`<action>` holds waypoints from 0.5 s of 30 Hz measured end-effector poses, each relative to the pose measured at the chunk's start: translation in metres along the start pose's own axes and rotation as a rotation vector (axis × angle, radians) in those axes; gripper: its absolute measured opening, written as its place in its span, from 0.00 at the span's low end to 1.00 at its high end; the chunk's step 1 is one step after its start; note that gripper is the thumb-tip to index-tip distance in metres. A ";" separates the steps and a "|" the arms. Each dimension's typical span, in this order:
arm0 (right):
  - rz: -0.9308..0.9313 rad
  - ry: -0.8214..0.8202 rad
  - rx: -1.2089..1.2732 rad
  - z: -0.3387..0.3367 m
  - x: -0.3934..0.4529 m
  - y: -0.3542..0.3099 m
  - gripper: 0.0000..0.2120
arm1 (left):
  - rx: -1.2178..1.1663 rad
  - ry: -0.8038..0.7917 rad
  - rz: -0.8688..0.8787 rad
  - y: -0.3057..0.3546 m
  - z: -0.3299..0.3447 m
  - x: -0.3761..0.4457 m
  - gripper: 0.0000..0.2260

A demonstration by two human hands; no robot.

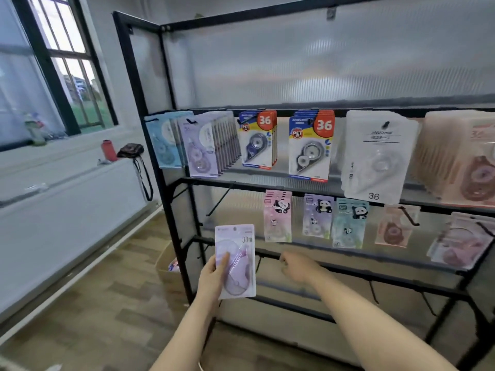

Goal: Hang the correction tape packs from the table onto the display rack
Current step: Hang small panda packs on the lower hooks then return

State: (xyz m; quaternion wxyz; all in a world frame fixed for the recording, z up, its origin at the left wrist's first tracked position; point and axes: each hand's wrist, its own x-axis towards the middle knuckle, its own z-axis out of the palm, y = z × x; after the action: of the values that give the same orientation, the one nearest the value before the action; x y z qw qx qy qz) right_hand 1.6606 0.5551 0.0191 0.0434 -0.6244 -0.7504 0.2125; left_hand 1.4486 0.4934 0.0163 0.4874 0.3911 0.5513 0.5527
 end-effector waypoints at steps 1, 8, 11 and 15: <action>0.005 -0.005 0.002 0.003 0.009 -0.009 0.18 | 0.000 0.011 -0.002 0.001 -0.010 0.010 0.09; 0.032 -0.078 -0.003 0.032 0.067 -0.065 0.20 | 0.054 0.032 -0.004 -0.002 -0.067 0.086 0.10; 0.064 -0.097 -0.014 0.046 0.085 -0.081 0.20 | 0.046 -0.007 -0.019 -0.009 -0.078 0.115 0.10; 0.107 -0.104 0.007 0.060 0.105 -0.091 0.19 | 0.046 -0.094 -0.021 -0.015 -0.088 0.144 0.08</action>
State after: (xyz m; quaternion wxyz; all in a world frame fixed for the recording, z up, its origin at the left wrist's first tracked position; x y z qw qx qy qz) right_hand 1.5342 0.6280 -0.0221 -0.0047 -0.6516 -0.7164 0.2492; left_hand 1.3336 0.6115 -0.0209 0.5093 0.4221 0.5446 0.5157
